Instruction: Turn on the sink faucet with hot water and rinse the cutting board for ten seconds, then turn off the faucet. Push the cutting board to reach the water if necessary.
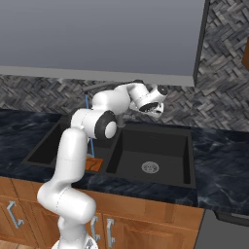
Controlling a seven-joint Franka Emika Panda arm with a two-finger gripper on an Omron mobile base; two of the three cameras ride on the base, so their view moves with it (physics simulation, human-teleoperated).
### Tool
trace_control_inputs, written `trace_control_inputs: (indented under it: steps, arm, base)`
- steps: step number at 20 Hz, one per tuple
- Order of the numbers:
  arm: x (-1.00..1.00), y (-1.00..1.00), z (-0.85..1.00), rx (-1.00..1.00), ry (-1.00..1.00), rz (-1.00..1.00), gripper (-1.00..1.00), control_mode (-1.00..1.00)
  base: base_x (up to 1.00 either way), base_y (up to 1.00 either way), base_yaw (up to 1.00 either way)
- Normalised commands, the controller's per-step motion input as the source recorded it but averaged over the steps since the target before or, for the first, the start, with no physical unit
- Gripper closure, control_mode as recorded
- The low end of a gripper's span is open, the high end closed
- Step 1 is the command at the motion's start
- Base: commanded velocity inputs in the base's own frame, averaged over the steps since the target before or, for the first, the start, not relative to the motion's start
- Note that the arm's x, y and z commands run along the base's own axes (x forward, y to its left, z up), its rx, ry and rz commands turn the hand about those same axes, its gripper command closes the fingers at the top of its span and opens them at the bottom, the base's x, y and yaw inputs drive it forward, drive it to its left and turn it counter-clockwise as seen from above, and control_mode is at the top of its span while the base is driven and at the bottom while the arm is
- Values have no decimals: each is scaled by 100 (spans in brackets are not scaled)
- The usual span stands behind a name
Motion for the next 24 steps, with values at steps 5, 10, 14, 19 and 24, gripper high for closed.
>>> trace_control_inputs:
  steps: [5,10,14,19,24]
  arm:
    - [0,0,0,0,0,0,100,-100]
    - [0,0,0,0,0,0,100,-100]
    - [0,0,0,0,0,0,100,-100]
    - [0,0,0,0,0,0,100,-100]
    - [0,0,0,0,0,0,100,-100]
  base:
    - [0,0,0]
    - [0,0,0]
    - [0,0,0]
    - [0,0,0]
    - [0,0,0]
